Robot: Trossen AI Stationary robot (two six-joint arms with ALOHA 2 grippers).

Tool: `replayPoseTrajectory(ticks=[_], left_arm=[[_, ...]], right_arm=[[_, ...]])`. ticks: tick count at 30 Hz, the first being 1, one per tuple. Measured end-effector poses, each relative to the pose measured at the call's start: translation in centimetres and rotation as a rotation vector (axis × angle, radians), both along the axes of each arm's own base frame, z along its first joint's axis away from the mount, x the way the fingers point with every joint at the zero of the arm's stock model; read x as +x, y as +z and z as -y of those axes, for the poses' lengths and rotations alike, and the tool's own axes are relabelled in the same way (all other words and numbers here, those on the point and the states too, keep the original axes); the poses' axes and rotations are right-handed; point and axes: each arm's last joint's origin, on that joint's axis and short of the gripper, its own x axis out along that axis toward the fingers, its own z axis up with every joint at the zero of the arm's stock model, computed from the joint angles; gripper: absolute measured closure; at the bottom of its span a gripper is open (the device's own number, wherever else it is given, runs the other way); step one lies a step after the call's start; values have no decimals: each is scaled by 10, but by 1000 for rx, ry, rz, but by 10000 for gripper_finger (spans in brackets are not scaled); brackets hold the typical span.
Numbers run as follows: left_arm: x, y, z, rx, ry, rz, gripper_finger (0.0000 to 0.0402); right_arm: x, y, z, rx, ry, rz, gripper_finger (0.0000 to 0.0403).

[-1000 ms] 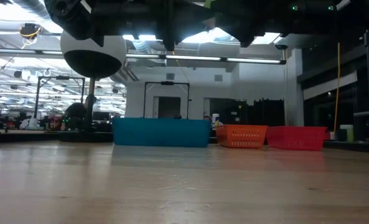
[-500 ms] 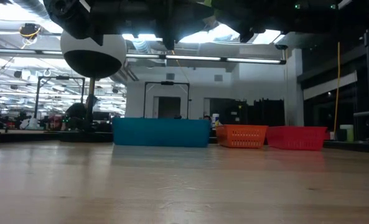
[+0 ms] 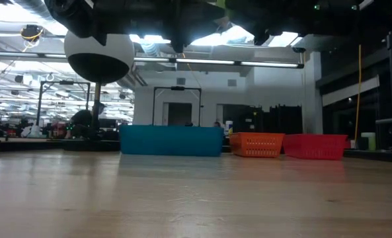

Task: Pick and place items into bin
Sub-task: Put the light green charger adapter into the red bin

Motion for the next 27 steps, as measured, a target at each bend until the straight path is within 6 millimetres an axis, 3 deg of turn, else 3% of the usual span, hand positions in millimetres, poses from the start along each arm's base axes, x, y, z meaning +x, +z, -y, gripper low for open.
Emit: replayPoseTrajectory(ticks=[13,19,27], left_arm=[[-26,20,-2,57,11,-159,219],[-31,26,-2,54,35,-159,274],[-35,14,0,38,30,-180,371]], right_arm=[[0,-2,0,-4,2,-17,292],[0,-2,0,-2,-3,-26,292],[-3,0,0,-2,-7,-50,292]])
